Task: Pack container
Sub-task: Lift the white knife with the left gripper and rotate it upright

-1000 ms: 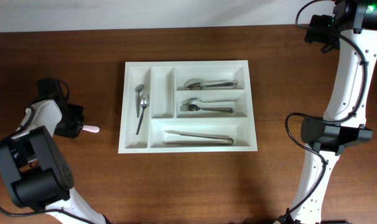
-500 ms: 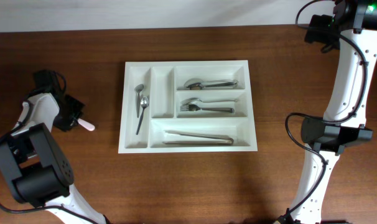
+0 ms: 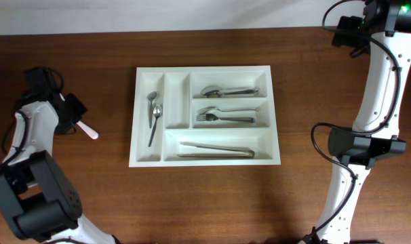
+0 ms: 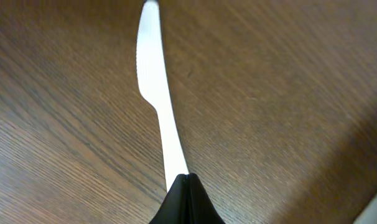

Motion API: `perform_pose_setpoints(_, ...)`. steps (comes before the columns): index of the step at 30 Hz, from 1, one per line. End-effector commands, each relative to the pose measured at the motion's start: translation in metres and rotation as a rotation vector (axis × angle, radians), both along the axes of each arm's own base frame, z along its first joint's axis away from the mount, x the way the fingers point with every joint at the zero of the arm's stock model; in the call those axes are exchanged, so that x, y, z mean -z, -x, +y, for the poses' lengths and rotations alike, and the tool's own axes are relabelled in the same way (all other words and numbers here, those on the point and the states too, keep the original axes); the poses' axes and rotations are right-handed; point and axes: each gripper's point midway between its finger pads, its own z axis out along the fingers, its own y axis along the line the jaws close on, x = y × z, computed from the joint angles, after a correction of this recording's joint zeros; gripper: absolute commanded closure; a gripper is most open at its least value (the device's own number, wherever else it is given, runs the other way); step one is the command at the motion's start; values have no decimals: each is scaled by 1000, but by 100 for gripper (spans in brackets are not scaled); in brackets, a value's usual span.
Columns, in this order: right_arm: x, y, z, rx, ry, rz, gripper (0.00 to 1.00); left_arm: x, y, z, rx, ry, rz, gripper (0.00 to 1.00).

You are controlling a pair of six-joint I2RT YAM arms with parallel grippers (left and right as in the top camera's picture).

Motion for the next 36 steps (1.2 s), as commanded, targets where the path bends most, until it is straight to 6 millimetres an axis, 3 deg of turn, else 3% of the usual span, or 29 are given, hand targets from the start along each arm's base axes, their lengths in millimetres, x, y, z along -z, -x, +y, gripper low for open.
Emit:
perform_pose_setpoints(1,-24,7,1,-5,10,-49,1,-24,-8,-3,67,-28,-58,98)
perform_pose_setpoints(14,-24,7,1,-5,10,-49,1,-24,-8,-2,59,-26,-56,97)
perform_pose_setpoints(22,-24,7,1,-5,10,-49,1,-24,-8,-3,60,-25,-57,55)
perform_pose_setpoints(30,-24,7,1,-5,10,-49,1,-24,-8,-3,60,-24,-57,44)
perform_pose_setpoints(36,-24,7,1,-5,10,-49,1,-24,-8,-3,60,-24,-57,27)
